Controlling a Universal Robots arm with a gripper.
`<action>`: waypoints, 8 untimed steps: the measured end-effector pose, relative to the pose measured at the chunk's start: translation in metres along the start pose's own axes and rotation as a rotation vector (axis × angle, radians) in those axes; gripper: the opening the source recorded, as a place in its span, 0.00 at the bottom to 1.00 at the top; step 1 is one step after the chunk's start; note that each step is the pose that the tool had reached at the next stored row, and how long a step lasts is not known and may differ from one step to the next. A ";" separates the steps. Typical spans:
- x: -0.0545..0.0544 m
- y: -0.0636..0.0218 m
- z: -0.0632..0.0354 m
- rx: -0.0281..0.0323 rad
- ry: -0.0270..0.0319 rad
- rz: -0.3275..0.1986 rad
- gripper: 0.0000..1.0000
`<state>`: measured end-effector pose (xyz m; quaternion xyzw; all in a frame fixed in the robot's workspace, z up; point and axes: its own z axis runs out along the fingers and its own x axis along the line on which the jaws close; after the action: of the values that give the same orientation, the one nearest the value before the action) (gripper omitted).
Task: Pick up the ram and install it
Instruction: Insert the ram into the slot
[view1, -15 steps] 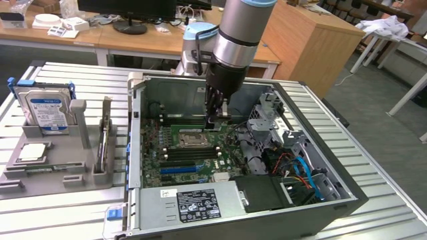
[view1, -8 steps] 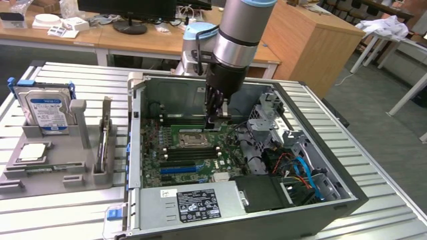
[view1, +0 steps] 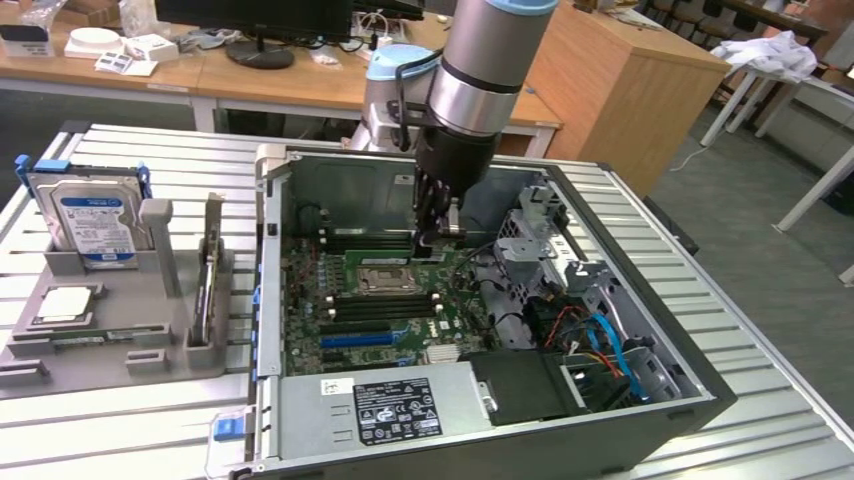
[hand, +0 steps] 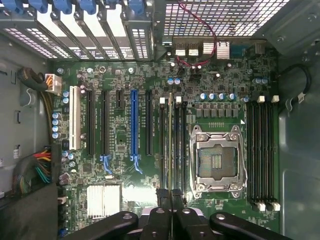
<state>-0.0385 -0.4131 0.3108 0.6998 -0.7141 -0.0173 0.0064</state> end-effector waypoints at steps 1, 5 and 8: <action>0.000 -0.0001 0.0006 0.0001 -0.0004 0.000 0.12; 0.000 -0.0001 0.0044 0.0000 -0.0004 0.000 0.12; 0.000 -0.0003 0.0084 0.0000 -0.0004 0.000 0.12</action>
<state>-0.0385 -0.4132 0.3024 0.6998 -0.7141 -0.0174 0.0063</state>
